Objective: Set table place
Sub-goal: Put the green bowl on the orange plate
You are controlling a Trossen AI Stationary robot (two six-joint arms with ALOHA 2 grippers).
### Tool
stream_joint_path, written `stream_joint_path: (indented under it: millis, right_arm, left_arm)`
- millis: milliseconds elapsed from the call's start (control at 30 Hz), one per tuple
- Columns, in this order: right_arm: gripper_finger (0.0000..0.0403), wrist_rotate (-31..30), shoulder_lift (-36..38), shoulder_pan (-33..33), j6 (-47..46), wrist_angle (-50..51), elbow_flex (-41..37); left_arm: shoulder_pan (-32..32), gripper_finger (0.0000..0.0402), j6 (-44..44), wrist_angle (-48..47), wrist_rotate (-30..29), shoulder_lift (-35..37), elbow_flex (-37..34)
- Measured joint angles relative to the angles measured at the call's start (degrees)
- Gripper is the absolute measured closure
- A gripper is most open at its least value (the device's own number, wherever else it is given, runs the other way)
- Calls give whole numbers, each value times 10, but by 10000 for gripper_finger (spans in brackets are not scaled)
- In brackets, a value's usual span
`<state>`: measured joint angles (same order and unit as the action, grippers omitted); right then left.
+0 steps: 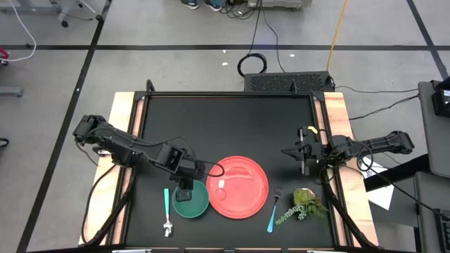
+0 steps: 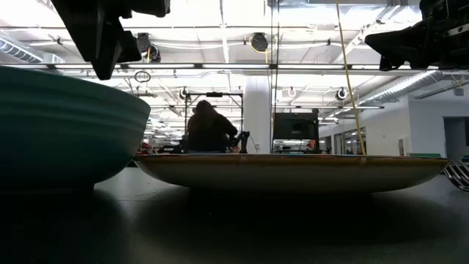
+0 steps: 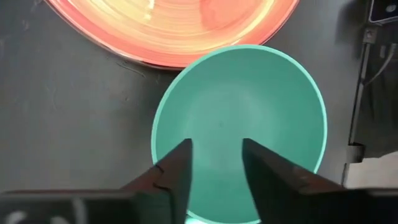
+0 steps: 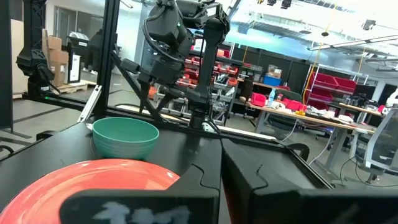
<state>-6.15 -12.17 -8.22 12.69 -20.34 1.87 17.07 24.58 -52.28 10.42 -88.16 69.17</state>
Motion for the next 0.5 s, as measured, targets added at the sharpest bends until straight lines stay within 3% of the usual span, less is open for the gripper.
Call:
stream_joint_path:
  millis: [233,500]
  right_arm:
    - [403,0,0,0,0,0,0]
    - [403,0,0,0,0,0,0]
  left_arm:
    - [-14,150,1,-6,-26,0,0]
    - [-26,123,-5,-11,-42,0,-17]
